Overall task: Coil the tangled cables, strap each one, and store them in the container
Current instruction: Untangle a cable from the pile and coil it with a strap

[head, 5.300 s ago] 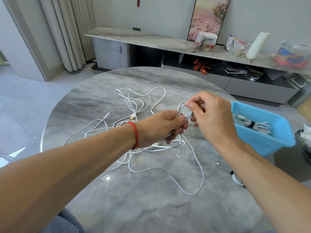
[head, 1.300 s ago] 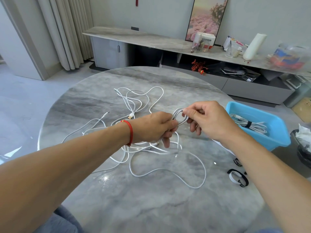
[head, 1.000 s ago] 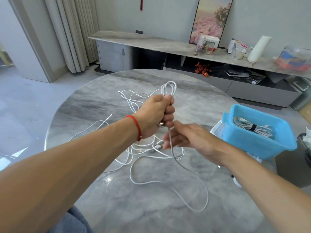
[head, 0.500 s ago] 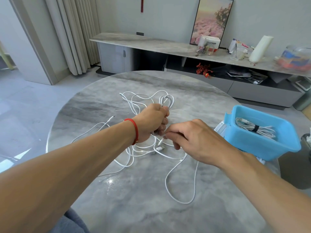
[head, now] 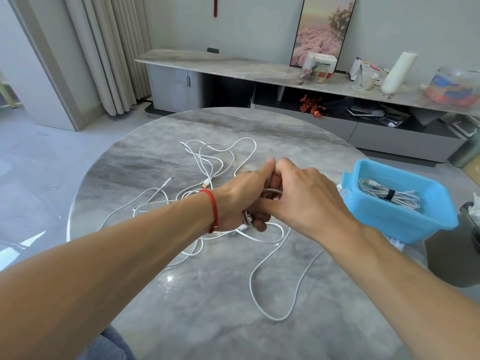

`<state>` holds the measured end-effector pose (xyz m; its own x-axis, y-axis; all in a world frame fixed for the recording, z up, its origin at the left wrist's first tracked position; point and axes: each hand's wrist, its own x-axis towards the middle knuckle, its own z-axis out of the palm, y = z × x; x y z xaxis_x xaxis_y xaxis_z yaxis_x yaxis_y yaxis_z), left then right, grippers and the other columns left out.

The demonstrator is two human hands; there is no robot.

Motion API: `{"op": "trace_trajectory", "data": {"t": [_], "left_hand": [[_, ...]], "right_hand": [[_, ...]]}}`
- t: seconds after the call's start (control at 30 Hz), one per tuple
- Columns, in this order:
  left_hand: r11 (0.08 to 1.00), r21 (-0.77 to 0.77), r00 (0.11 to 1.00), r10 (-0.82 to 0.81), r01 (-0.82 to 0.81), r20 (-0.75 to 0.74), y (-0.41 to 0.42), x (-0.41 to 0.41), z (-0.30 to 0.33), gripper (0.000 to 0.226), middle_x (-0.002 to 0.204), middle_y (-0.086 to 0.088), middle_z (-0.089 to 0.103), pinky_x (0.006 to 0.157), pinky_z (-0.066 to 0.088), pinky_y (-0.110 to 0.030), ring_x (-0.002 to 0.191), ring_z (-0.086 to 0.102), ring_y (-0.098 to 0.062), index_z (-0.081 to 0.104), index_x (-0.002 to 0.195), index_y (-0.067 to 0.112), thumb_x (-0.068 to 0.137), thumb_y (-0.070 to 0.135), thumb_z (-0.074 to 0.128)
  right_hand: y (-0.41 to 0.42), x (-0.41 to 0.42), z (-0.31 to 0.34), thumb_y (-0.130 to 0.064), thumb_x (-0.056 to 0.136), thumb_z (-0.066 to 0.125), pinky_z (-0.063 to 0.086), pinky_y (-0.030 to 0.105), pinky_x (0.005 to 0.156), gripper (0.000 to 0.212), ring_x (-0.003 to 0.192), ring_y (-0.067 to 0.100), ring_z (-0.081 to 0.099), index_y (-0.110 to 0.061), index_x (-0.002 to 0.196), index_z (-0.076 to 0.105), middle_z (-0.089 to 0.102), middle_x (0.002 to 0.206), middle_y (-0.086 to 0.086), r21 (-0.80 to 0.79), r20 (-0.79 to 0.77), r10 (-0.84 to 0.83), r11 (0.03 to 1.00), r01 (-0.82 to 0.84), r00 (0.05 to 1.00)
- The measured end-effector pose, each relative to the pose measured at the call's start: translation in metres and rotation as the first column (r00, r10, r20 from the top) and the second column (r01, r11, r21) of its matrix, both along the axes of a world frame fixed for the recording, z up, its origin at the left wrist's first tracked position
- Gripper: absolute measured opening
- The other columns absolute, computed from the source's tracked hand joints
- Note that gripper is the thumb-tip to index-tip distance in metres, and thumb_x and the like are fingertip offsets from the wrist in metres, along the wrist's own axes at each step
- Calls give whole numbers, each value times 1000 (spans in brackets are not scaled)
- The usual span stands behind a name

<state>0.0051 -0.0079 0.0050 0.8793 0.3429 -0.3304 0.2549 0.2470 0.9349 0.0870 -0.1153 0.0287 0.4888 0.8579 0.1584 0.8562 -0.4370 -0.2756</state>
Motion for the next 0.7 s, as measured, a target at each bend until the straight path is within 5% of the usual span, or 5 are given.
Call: {"op": "trace_trajectory", "data": {"t": [0.1, 0.23, 0.37, 0.57, 0.7], "left_hand": [[990, 125, 998, -56, 57, -14, -3, 0, -2, 58, 56, 4, 34, 46, 31, -23, 45, 29, -15, 50, 71, 20, 99, 67, 31], [911, 337, 971, -216, 238, -101, 0, -3, -9, 63, 55, 10, 34, 43, 28, -21, 41, 27, -7, 55, 94, 7, 97, 66, 33], [771, 604, 979, -141, 202, -147, 10, -9, -11, 54, 66, -3, 48, 41, 39, -22, 41, 43, -13, 53, 85, 6, 100, 57, 42], [579, 790, 978, -86, 203, -189, 20, -9, -17, 58, 69, -12, 61, 38, 37, -16, 35, 50, -14, 48, 77, 7, 99, 60, 38], [558, 810, 983, -57, 178, -177, 20, -2, -21, 59, 67, -12, 64, 39, 35, -13, 32, 47, -7, 47, 74, 8, 98, 61, 40]], "right_hand": [[-2, 5, -1, -72, 64, 70, 36, 37, 59, 61, 74, 24, 56, -28, 98, 47, 60, 81, -9, -49, 16, -69, 996, 69, 998], [-12, 24, -4, -53, 67, 84, 42, 23, 53, 41, 60, -1, 57, -34, 87, 54, 64, 68, -13, -11, -336, -5, 1000, 1, 942], [-24, 44, -4, -24, 83, 83, 55, 46, 75, 36, 64, 8, 62, -28, 95, 49, 73, 78, -5, 74, -565, 142, 990, -121, 813], [-31, 59, -3, -33, 91, 76, 49, 27, 75, 7, 80, 3, 61, -30, 90, 70, 69, 77, -12, -43, -192, 152, 986, -163, 970], [-23, 53, -7, -31, 95, 70, 39, 11, 64, 14, 72, -6, 59, -28, 81, 69, 65, 67, -21, 202, -157, 102, 977, -69, 982]]}}
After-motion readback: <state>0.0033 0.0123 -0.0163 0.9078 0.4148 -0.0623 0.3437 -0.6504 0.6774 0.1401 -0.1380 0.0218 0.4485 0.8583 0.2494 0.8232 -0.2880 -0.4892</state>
